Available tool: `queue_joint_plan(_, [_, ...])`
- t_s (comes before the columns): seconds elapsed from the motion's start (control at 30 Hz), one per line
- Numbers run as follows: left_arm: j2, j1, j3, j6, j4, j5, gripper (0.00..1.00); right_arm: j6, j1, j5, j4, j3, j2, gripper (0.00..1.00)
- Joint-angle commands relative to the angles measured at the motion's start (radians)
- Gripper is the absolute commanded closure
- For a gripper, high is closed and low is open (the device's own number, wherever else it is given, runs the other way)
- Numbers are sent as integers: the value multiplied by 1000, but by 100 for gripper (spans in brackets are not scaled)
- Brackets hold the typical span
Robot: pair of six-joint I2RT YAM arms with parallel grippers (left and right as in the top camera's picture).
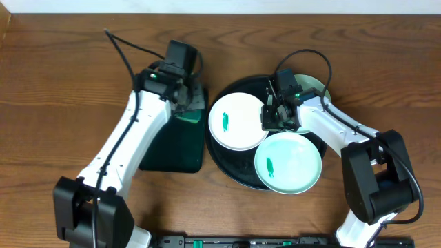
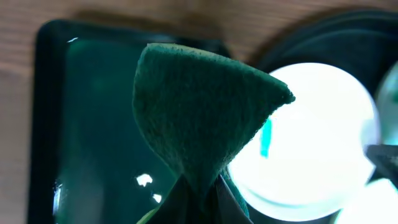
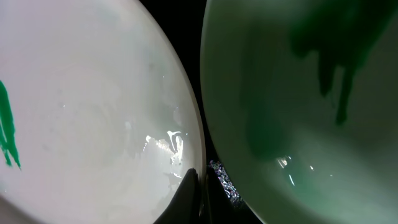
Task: Clean dirty plates on tray and stack at the side
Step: 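Move the held sponge with the left gripper over the upper plate, then scrub the upper plate with the sponge while right gripper holds rim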
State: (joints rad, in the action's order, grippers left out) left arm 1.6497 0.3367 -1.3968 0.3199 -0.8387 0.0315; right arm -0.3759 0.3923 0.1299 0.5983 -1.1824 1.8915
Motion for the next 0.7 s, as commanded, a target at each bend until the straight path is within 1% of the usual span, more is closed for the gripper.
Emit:
queue_joint_plan(0.0, [17,53,-13,39,44,5,93,2,10,2,-8,4,9,99])
queue_joint_plan(0.23, [97,137,-13,132,152,5,93,2,10,2,-8,4,9,99])
queue_joint_plan(0.43, [209,167,-13,140,187,5,93,2,10,2,-8,4,9,99])
queue_joint_plan(0.67, [279,167,-13,158,196,5,93,2,10,2,-8,4,9,99])
